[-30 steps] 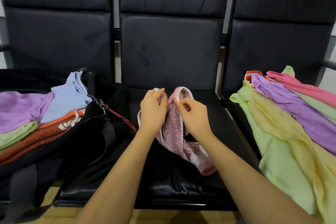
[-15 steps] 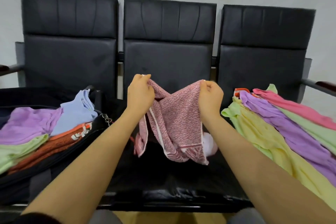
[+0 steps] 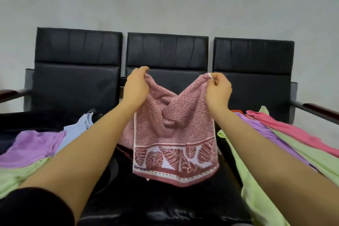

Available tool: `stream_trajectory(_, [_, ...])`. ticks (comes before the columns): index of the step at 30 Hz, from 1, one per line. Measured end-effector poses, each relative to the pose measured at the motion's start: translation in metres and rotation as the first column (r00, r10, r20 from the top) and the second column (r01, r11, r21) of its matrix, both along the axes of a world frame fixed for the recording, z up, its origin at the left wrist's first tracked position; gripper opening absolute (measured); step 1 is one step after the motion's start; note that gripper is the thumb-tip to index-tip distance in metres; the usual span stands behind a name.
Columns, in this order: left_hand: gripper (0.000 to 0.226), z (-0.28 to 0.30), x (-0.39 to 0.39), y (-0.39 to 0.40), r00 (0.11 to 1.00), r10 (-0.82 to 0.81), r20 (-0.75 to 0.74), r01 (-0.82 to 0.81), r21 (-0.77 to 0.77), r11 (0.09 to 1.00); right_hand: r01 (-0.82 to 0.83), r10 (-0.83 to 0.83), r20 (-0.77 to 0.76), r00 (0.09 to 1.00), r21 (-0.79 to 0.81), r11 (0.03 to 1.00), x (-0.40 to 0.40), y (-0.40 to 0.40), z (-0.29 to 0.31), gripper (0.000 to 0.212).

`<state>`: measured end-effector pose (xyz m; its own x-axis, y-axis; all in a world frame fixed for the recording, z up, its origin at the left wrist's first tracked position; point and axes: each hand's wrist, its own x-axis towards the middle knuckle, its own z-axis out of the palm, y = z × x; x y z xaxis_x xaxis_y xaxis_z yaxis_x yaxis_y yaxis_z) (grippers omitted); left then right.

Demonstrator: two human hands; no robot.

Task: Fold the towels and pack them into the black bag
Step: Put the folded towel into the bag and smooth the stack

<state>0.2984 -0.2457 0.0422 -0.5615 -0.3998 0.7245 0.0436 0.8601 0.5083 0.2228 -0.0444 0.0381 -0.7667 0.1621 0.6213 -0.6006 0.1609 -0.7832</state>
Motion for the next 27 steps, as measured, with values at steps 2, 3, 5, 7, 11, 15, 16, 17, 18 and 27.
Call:
stream_trajectory(2, [0.042, 0.002, 0.001, 0.003, 0.993, -0.118, 0.015, 0.117, 0.04, 0.992, -0.001, 0.001, -0.001, 1.0, 0.069, 0.998, 0.007, -0.002, 0.001, 0.016])
stream_trajectory(3, [0.034, 0.003, 0.001, 0.005, 0.984, -0.174, 0.04, 0.172, 0.045, 0.984, -0.035, 0.035, 0.006, 0.999, 0.09, 0.995, 0.009, -0.004, 0.001, 0.018])
stream_trajectory(5, [0.022, 0.006, 0.002, 0.011, 0.958, -0.273, 0.086, 0.27, 0.04, 0.962, -0.15, 0.151, 0.004, 0.988, 0.136, 0.979, 0.014, -0.01, -0.001, 0.027])
stream_trajectory(7, [0.02, 0.01, 0.003, 0.02, 0.929, -0.347, 0.128, 0.347, 0.022, 0.937, -0.218, 0.225, 0.003, 0.974, 0.261, 0.94, 0.017, -0.017, -0.004, 0.034])
stream_trajectory(11, [0.024, 0.013, 0.004, 0.035, 0.887, -0.436, 0.151, 0.446, -0.04, 0.894, -0.319, 0.321, 0.069, 0.944, 0.423, 0.848, 0.021, -0.027, -0.006, 0.02])
stream_trajectory(15, [0.025, 0.006, 0.005, 0.039, 0.879, -0.449, 0.164, 0.458, -0.026, 0.888, -0.279, 0.31, 0.012, 0.951, 0.473, 0.836, 0.021, -0.027, -0.01, 0.027])
stream_trajectory(16, [0.025, 0.002, 0.004, 0.038, 0.886, -0.433, 0.168, 0.442, -0.02, 0.897, -0.249, 0.279, 0.002, 0.96, 0.459, 0.853, 0.02, -0.026, -0.01, 0.029])
stream_trajectory(17, [0.023, -0.004, 0.003, 0.037, 0.894, -0.409, 0.183, 0.42, -0.025, 0.907, -0.219, 0.246, -0.003, 0.969, 0.445, 0.868, 0.018, -0.025, -0.011, 0.03])
stream_trajectory(18, [0.019, -0.01, 0.001, 0.036, 0.9, -0.378, 0.217, 0.396, -0.042, 0.917, -0.191, 0.214, -0.005, 0.977, 0.434, 0.88, 0.016, -0.024, -0.011, 0.032])
stream_trajectory(27, [0.022, -0.035, 0.001, 0.038, 0.946, -0.289, 0.144, 0.257, 0.204, 0.945, -0.181, 0.155, 0.106, 0.982, 0.321, 0.93, 0.011, -0.01, -0.017, 0.027])
